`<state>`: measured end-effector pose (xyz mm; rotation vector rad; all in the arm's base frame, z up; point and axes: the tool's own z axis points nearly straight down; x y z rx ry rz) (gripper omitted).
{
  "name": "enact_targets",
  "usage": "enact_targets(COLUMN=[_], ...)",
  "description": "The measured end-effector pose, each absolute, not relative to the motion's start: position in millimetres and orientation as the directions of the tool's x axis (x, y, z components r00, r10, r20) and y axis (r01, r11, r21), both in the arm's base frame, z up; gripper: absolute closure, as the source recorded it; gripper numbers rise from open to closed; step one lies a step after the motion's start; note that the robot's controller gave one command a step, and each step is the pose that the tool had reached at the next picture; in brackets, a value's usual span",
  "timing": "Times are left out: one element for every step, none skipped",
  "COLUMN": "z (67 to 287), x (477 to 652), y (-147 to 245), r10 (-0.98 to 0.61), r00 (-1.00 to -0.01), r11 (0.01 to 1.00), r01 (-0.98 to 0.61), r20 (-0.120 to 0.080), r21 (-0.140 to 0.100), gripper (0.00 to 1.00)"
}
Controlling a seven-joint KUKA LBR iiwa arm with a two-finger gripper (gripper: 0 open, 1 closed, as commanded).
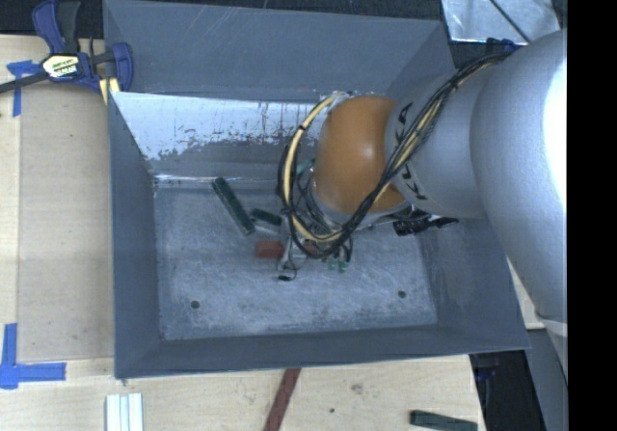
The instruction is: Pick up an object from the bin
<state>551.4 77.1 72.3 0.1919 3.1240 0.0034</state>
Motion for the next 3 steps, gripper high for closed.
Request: enact_targets(z=[72,77,98], x=[551.4,549.4,548.4], y=[77,77,76], r10=[0.122,0.123,0.122], r00=[-0.992,-0.992,-0.993], r11=[0.992,0.992,0.993], r01=[0.122,0.123,0.122], r20=[-0.012,-0.003,0.004], r21=[0.003,0.001,0.000], gripper=[1.00,1.00,1.00])
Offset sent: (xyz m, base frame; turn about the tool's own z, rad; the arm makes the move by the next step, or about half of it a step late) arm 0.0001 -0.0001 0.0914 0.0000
